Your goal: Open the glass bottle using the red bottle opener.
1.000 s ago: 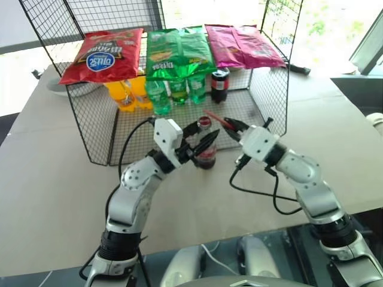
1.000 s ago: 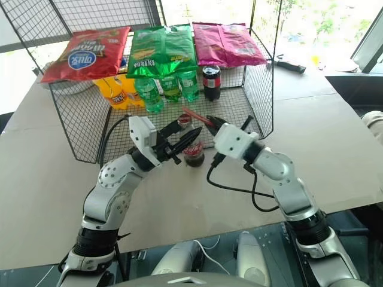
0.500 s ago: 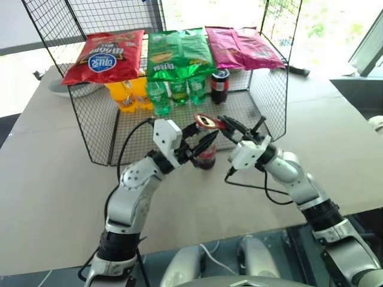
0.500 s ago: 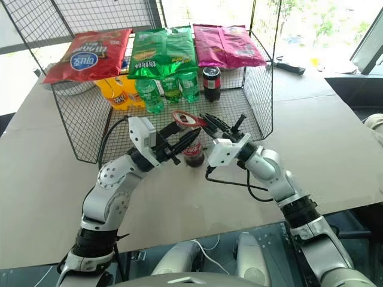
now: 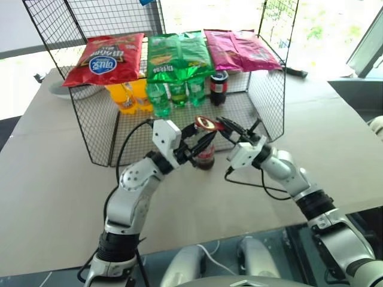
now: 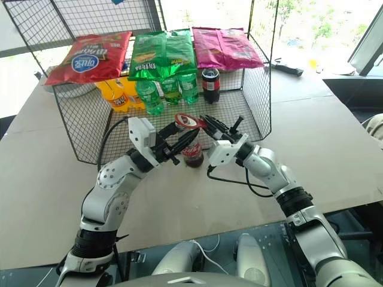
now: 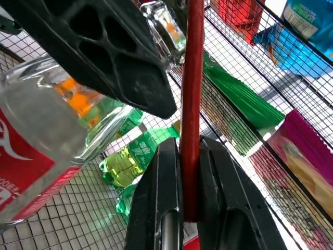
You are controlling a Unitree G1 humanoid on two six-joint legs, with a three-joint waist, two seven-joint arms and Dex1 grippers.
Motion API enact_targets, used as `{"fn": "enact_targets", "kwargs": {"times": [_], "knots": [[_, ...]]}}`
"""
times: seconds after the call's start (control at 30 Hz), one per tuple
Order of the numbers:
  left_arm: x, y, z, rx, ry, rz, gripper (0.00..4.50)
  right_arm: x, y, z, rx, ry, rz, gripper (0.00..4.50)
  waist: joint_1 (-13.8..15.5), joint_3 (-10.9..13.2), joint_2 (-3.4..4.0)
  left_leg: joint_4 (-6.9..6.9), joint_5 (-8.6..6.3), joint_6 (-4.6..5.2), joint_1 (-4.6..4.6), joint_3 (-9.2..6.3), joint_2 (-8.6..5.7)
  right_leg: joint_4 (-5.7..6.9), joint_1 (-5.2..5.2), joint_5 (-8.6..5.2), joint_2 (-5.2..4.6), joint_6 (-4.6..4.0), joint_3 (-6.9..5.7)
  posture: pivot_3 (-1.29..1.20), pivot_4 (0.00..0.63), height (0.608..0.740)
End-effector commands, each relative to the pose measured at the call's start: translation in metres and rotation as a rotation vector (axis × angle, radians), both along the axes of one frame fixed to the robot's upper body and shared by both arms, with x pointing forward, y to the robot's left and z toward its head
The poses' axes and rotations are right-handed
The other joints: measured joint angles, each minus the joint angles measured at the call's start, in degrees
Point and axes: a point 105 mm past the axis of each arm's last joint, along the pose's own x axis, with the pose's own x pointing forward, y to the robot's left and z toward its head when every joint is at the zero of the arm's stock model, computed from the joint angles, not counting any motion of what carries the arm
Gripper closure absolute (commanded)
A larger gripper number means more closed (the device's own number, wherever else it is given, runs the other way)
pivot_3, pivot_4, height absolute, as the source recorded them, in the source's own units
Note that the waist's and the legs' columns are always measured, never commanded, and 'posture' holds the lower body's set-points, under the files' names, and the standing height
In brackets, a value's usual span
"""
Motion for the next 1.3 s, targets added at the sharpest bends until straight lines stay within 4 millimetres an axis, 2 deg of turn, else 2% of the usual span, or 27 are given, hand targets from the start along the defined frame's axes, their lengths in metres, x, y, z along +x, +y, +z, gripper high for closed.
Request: {"fn": "enact_targets", "kwargs": {"times": [0.03,0.27,0.53,0.67,1.1,1.3], "knots": [[-0.003,-0.010,-0.004,0.010,0.014,-0.037,2.91,-0.013,0.019,-0.040,-0.194,0.036,0.074,4.50,0.00,-0.02,0.02,-0.01,0.00,0.00,0.00,0.00,0.00,0.00,0.00,0.00,0.00,0.00,0.00,0.00,0.150,0.740],[-0.002,-0.011,-0.004,0.007,0.017,-0.038,2.91,-0.017,0.018,-0.037,-0.245,-0.066,0.102,4.50,0.03,-0.05,0.07,-0.02,0.00,0.00,0.00,0.00,0.00,-0.01,0.00,0.00,0.02,0.00,0.01,0.00,0.150,0.740],[-0.002,-0.010,-0.006,0.009,0.022,-0.037,2.91,-0.009,0.006,0.003,-0.229,-0.269,0.082,4.50,0.14,-0.04,0.08,-0.06,0.00,0.00,-0.03,-0.01,-0.01,-0.05,-0.01,0.00,0.02,-0.01,0.03,0.00,0.150,0.740],[-0.002,-0.011,-0.006,0.006,0.024,-0.038,2.91,-0.007,0.004,0.015,-0.238,-0.329,0.077,4.50,0.29,-0.04,0.08,-0.06,0.00,0.00,-0.07,-0.05,-0.02,-0.09,-0.01,0.00,0.02,-0.01,0.01,0.00,0.150,0.740],[-0.002,-0.012,-0.007,0.001,0.029,-0.039,2.91,0.000,-0.004,0.038,-0.245,-0.463,0.029,4.50,0.14,-0.02,0.07,-0.28,0.00,0.00,-0.09,-0.02,-0.01,-0.13,-0.12,-0.01,0.02,-0.01,0.05,0.00,0.150,0.740],[-0.002,-0.012,-0.008,0.001,0.030,-0.040,2.91,0.001,-0.010,0.048,-0.182,-0.481,0.003,4.50,0.12,-0.02,0.07,-0.54,0.01,-0.01,-0.09,0.01,-0.02,-0.25,-0.23,-0.01,0.00,-0.02,0.09,0.00,0.150,0.740]]}}
